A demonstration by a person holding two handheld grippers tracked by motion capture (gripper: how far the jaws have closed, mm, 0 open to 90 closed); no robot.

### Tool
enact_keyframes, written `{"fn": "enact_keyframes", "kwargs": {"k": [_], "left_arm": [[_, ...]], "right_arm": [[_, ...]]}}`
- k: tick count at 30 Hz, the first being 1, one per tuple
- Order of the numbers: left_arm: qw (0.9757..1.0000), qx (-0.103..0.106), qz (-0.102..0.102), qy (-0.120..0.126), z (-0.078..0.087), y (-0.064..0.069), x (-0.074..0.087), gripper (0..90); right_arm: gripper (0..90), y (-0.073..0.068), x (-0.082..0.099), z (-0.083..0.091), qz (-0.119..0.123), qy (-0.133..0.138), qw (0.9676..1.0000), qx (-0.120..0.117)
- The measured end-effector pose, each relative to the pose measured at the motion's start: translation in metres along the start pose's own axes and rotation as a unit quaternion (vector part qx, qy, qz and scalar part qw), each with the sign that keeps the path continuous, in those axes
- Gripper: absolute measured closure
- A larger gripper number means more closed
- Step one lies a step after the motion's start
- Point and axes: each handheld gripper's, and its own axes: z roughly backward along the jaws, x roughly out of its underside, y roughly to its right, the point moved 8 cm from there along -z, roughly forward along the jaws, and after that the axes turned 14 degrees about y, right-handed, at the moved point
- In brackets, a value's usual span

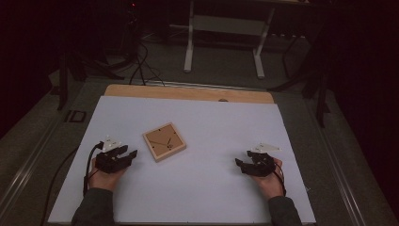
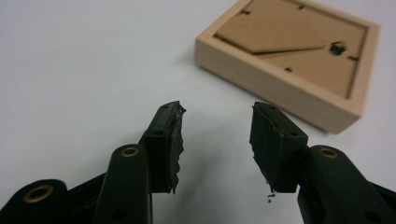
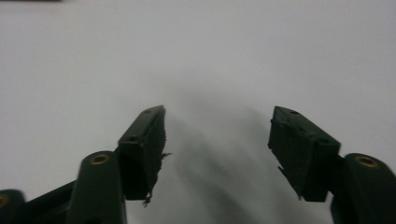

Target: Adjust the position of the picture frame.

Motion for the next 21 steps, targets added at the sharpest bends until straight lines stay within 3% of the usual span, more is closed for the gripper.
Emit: {"fn": "enact_keyframes", "kwargs": {"k": [7, 12, 16, 21], "left_arm": [[0.9998, 0.011, -0.009, 0.011, 0.0019, 0.0037, -0.003, 54.7], [0.9994, 0.026, 0.009, 0.02, 0.0015, 0.0055, -0.0056, 53.5], [0.9993, 0.026, 0.008, 0.026, 0.0018, 0.0055, -0.0071, 50.3], [0.9989, 0.036, 0.013, 0.029, 0.0033, 0.0057, -0.0079, 54.3]], "right_arm": [[42.5, -0.0027, -0.0003, -0.0001, 0.006, -0.002, 1.0, -0.005], [43.7, -0.0048, -0.0026, 0.0007, 0.003, 0.006, 0.9999, -0.011], [44.8, -0.0073, -0.0034, 0.0005, 0.006, 0.005, 0.9999, -0.015], [48.5, -0.0084, -0.0037, 0.0009, 0.009, 0.005, 0.9997, -0.02]]}}
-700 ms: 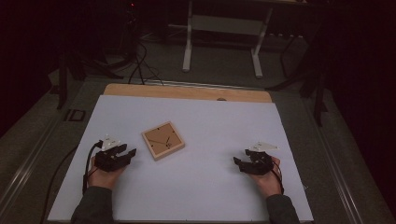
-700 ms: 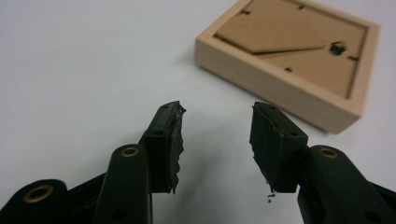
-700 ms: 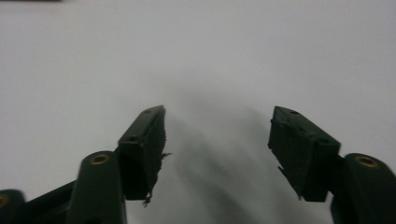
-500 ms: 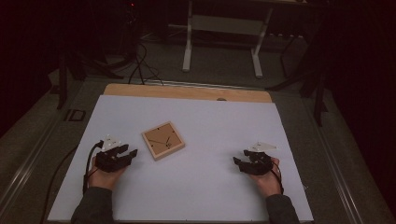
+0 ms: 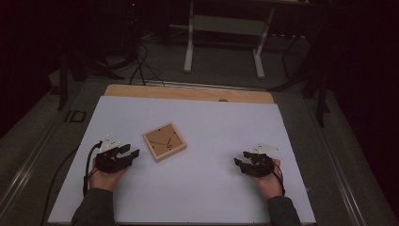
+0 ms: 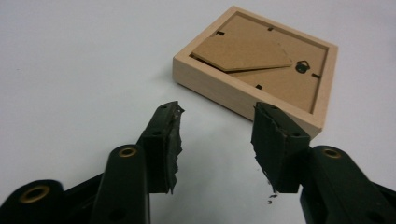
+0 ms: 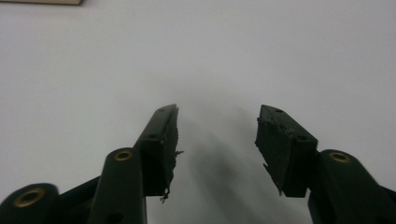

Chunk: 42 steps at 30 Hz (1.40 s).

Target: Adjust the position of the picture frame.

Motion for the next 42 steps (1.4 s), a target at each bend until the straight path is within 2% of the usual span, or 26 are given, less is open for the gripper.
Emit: {"fn": "enact_keyframes", "kwargs": {"k": [8, 11, 14, 16, 19, 24, 29, 33, 34, 42], "left_arm": [[0.9998, 0.016, -0.008, -0.01, -0.002, 0.003, 0.002, 62.2], [0.9997, 0.019, -0.016, -0.006, -0.001, 0.004, 0.0, 68.5], [0.9996, 0.027, -0.013, -0.001, -0.001, 0.005, -0.002, 76.0], [0.9991, 0.034, -0.023, -0.01, -0.003, 0.007, -0.004, 82.0], [0.9979, 0.046, -0.045, -0.01, -0.009, 0.014, -0.008, 90.0], [0.9969, 0.05, -0.054, -0.03, -0.02, 0.02, 0.0, 90.0], [0.9965, 0.051, -0.059, -0.031, -0.024, 0.025, 0.002, 90.0], [0.9961, 0.053, -0.062, -0.034, -0.026, 0.027, 0.004, 90.0], [0.9953, 0.059, -0.067, -0.038, -0.03, 0.031, 0.007, 90.0], [0.9929, 0.063, -0.083, -0.057, -0.035, 0.036, 0.013, 90.0]], "right_arm": [[51.9, -0.004, -0.001, -0.001, 0.003, -0.005, 0.9999, -0.01], [55.3, -0.006, -0.003, -0.001, 0.007, -0.006, 0.9998, -0.017], [59.8, -0.008, -0.007, 0.0, 0.014, -0.005, 0.9996, -0.023], [63.6, -0.009, -0.01, 0.0, 0.015, -0.001, 0.9995, -0.026], [68.9, -0.011, -0.017, 0.0, 0.02, 0.006, 0.9993, -0.032], [76.7, -0.016, -0.025, -0.002, 0.027, 0.016, 0.9989, -0.034], [89.4, -0.019, -0.031, -0.004, 0.032, 0.022, 0.9987, -0.034], [89.6, -0.022, -0.033, -0.005, 0.038, 0.02, 0.9984, -0.037], [89.6, -0.023, -0.036, -0.006, 0.041, 0.022, 0.9982, -0.039], [89.3, -0.03, -0.045, -0.013, 0.041, 0.033, 0.9973, -0.05]]}}
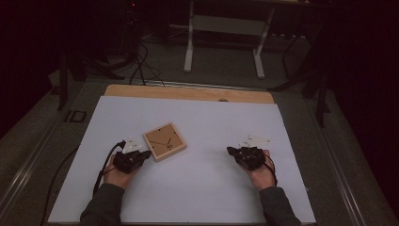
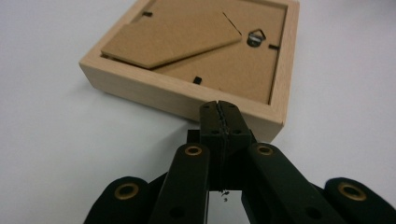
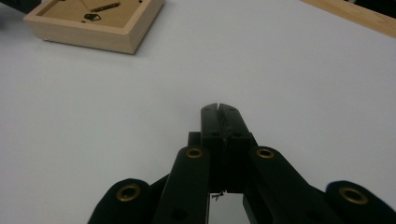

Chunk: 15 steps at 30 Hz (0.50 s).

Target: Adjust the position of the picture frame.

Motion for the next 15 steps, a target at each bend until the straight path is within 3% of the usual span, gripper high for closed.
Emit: {"fn": "enact_keyframes", "kwargs": {"k": [15], "left_arm": [[0.9999, 0.009, -0.012, -0.001, -0.0024, 0.0073, 0.0001, 90.0]], "right_arm": [[89.0, -0.0075, -0.0064, -0.0086, 0.007, 0.002, 0.9999, -0.013]]}}
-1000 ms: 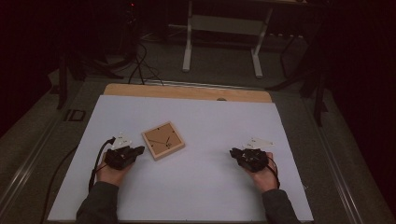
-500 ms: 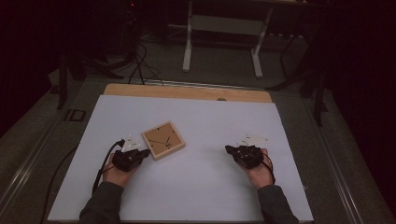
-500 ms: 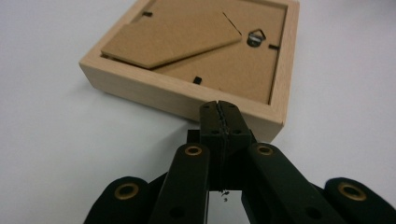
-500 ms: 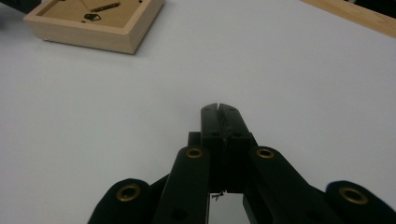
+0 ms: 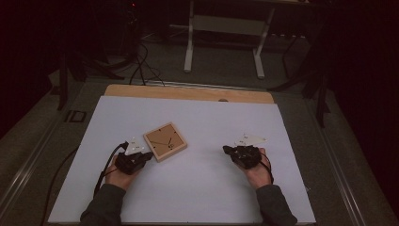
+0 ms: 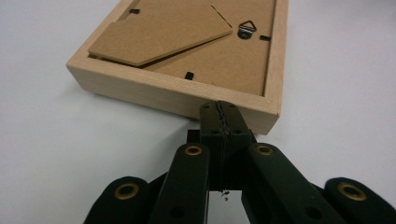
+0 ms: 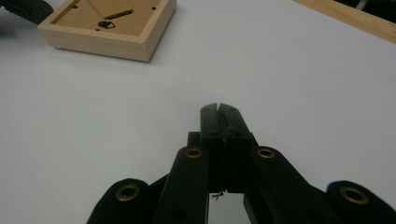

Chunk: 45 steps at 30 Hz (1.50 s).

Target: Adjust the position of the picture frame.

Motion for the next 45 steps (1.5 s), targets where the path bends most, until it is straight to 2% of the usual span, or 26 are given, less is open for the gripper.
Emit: {"fn": "enact_keyframes", "kwargs": {"k": [12, 17, 18, 20, 23, 34, 41, 45], "left_arm": [[0.9997, 0.022, -0.009, -0.003, -0.013, 0.019, -0.007, 90.0], [0.9992, 0.034, -0.019, -0.011, -0.024, 0.031, -0.009, 90.0], [0.9989, 0.039, -0.022, -0.013, -0.03, 0.037, -0.01, 90.0], [0.999, 0.04, -0.018, -0.012, -0.036, 0.041, -0.012, 90.0], [0.999, 0.042, -0.015, -0.009, -0.041, 0.045, -0.015, 90.0], [0.9984, 0.052, -0.023, -0.007, -0.067, 0.06, -0.031, 90.0], [0.9984, 0.052, -0.019, 0.007, -0.062, 0.059, -0.038, 90.0], [0.9982, 0.053, -0.018, 0.021, -0.041, 0.054, -0.042, 90.0]], "right_arm": [[89.0, -0.01, -0.006, -0.013, 0.002, 0.003, 0.9999, -0.013], [89.1, -0.015, -0.01, -0.02, 0.002, 0.006, 0.9998, -0.019], [89.1, -0.017, -0.011, -0.023, 0.001, 0.006, 0.9997, -0.022], [89.1, -0.019, -0.011, -0.027, -0.001, 0.009, 0.9996, -0.025], [89.1, -0.021, -0.011, -0.03, -0.004, 0.007, 0.9996, -0.027], [89.2, -0.032, -0.015, -0.053, -0.012, 0.007, 0.9991, -0.039], [89.5, -0.036, -0.017, -0.063, -0.016, 0.005, 0.9988, -0.045], [89.6, -0.042, -0.018, -0.071, -0.015, 0.004, 0.9986, -0.051]]}}
